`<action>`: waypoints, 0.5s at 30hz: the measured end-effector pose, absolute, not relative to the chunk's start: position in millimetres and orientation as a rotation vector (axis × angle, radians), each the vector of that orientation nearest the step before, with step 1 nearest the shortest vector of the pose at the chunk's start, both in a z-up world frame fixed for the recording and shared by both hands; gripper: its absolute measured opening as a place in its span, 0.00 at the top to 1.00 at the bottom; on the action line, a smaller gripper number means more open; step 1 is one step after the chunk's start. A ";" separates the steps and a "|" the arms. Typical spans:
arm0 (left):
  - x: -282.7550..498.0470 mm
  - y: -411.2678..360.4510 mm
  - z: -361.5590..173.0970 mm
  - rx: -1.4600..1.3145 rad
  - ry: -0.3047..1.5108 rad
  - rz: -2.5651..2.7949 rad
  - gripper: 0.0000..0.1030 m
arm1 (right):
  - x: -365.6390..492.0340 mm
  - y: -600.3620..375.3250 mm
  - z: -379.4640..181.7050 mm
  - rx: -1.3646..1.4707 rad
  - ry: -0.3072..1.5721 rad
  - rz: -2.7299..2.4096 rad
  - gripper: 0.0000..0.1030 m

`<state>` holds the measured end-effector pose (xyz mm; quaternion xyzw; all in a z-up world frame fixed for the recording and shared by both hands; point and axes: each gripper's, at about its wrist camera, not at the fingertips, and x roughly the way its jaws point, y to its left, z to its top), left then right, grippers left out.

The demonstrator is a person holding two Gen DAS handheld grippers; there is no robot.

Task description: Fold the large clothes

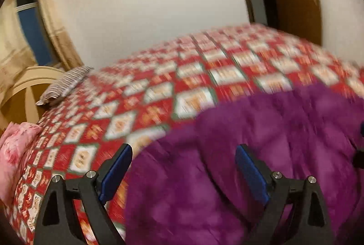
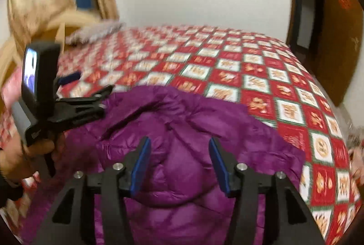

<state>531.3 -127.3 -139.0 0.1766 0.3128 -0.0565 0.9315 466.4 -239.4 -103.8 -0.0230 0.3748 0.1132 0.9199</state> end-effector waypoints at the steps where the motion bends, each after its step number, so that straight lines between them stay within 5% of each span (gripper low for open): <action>1: 527.7 -132.9 -151.9 0.398 0.665 -0.134 0.10 | 469.0 -237.8 -116.9 -0.038 0.820 0.235 0.60; 8: 505.4 -139.6 -171.5 0.453 0.659 -0.161 0.10 | 448.3 -238.0 -169.6 -0.127 0.936 0.223 0.60; 15: 499.3 -116.2 -95.8 0.307 0.505 -0.114 0.10 | 430.9 -248.2 -133.7 -0.125 0.933 0.221 0.61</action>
